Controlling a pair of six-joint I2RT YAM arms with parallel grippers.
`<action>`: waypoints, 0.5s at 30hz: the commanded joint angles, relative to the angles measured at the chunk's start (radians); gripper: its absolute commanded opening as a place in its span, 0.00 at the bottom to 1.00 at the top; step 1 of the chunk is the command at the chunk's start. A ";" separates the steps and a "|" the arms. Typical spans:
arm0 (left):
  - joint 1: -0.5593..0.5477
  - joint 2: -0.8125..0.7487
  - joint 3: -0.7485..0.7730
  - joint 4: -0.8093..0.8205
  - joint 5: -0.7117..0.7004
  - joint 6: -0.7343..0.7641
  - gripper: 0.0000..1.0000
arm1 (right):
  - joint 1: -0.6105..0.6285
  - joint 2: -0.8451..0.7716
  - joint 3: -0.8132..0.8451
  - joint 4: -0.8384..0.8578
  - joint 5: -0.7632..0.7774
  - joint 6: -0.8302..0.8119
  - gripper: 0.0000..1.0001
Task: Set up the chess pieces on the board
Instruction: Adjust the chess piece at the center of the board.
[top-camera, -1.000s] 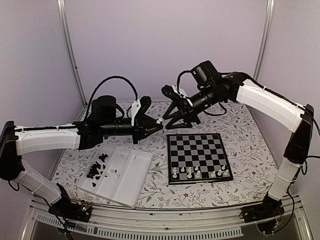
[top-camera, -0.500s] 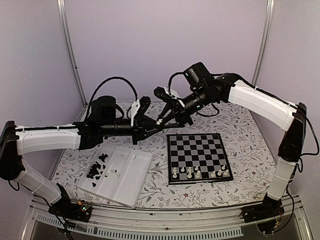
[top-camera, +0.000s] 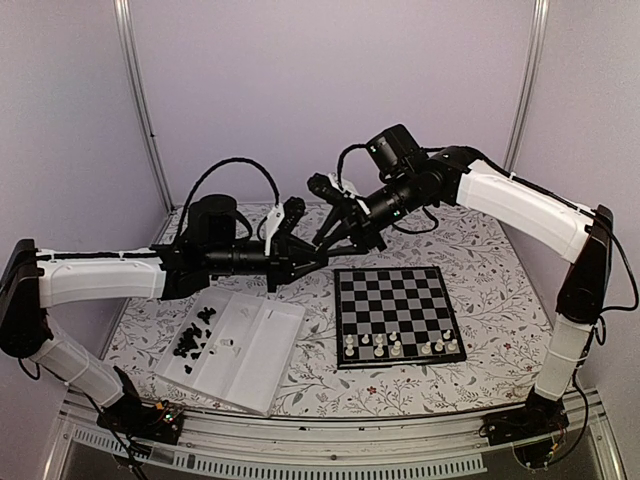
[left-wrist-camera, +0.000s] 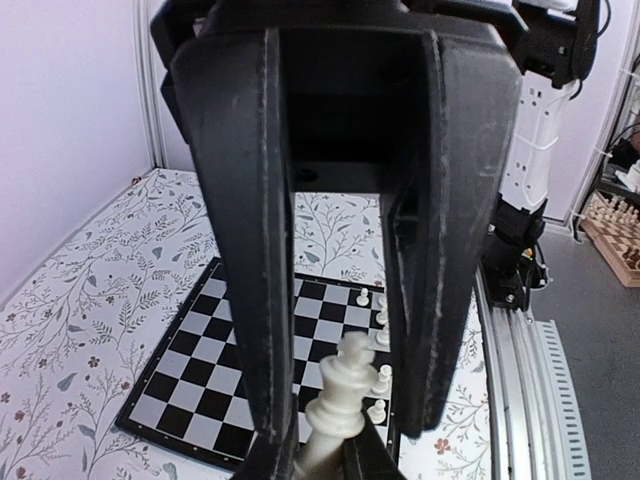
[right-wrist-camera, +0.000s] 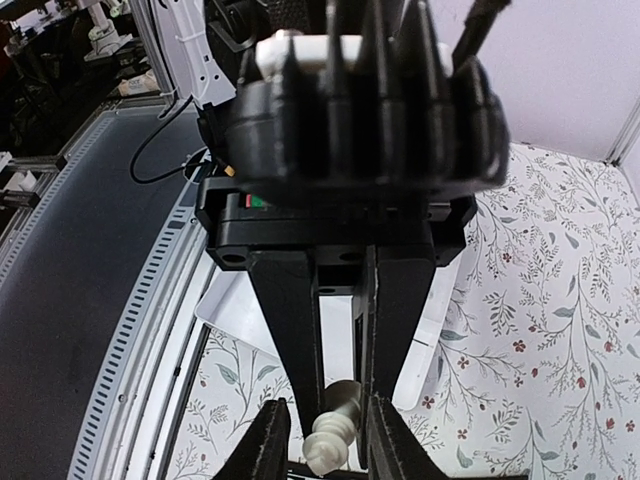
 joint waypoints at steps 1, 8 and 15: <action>0.017 -0.009 0.005 0.021 0.007 -0.006 0.15 | 0.008 -0.019 0.016 -0.003 0.007 0.002 0.25; 0.025 -0.011 0.005 0.027 0.000 -0.031 0.21 | 0.008 -0.011 0.008 0.010 0.051 0.012 0.11; 0.025 -0.030 -0.002 -0.042 -0.104 0.023 0.45 | -0.017 -0.049 -0.023 -0.002 0.126 0.005 0.01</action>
